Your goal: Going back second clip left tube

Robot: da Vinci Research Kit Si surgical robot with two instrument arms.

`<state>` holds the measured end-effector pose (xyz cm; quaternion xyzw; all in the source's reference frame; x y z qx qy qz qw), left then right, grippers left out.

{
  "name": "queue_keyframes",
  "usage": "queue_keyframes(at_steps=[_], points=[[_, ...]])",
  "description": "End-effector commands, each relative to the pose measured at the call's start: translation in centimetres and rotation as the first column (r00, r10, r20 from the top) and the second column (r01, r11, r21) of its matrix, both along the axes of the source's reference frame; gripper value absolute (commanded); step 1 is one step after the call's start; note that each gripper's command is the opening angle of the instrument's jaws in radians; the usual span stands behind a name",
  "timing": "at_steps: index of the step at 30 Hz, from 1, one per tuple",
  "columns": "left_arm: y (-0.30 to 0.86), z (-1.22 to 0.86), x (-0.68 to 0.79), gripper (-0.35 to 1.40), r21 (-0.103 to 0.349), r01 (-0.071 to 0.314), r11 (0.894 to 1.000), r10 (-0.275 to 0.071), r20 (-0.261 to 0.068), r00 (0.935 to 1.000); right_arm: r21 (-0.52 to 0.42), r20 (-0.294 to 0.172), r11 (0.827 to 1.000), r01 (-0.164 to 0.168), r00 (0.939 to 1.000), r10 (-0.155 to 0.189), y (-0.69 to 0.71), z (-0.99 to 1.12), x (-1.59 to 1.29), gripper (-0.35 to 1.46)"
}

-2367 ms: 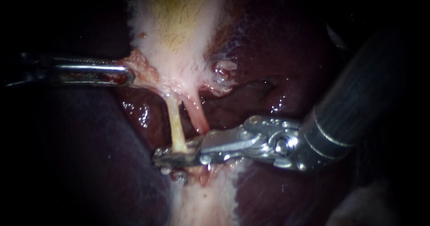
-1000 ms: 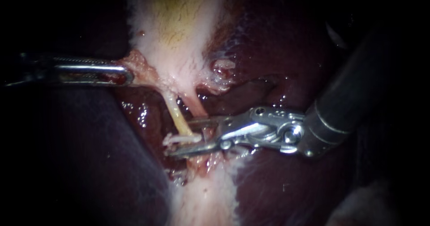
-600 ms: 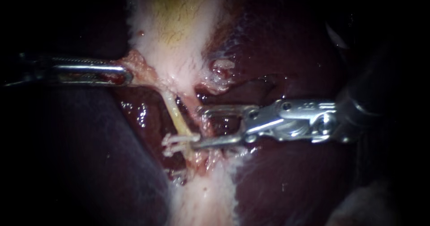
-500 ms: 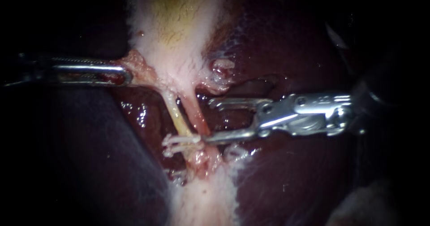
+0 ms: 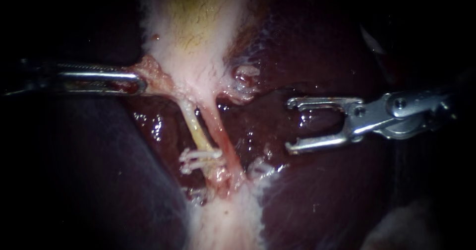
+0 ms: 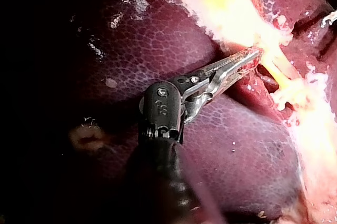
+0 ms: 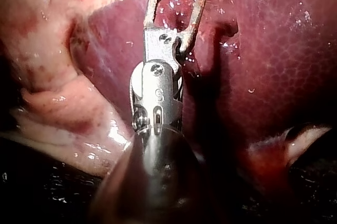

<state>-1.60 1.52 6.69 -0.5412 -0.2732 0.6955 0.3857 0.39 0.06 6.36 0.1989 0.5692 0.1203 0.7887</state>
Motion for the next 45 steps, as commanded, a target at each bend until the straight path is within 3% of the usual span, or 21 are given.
queue_keyframes(at_steps=[1, 11, 18, 26, 45], points=[[0.00, 0.01, 0.00, -0.35, 0.000, 0.000, 1.000, 0.000, 0.000, 1.0000, 0.000, 0.000, 1.000, 0.000, 1.0000, 0.000, 0.00, 0.00, -0.01, 0.50], [0.02, 0.03, -0.02, -0.35, 0.000, 0.001, 1.000, -0.001, -0.001, 1.0000, 0.000, -0.001, 1.000, 0.001, 1.0000, -0.001, 0.00, 0.00, -0.02, 0.50], [-0.01, 0.17, -0.20, -0.35, -0.008, 0.011, 1.000, -0.011, -0.009, 0.9999, 0.000, -0.001, 1.000, 0.001, 1.0000, -0.001, 0.00, 0.00, -0.02, 0.50], [0.03, 0.34, -0.38, -0.35, -0.006, 0.014, 1.000, -0.014, -0.010, 0.9999, 0.000, 0.000, 1.000, 0.000, 1.0000, 0.000, 0.00, 0.00, -0.01, 0.50], [0.08, 0.43, -0.43, -0.35, -0.007, 0.015, 1.000, -0.015, -0.011, 0.9998, 0.000, 0.000, 1.000, 0.000, 1.0000, 0.000, 0.00, 0.00, -0.01, 0.50]])
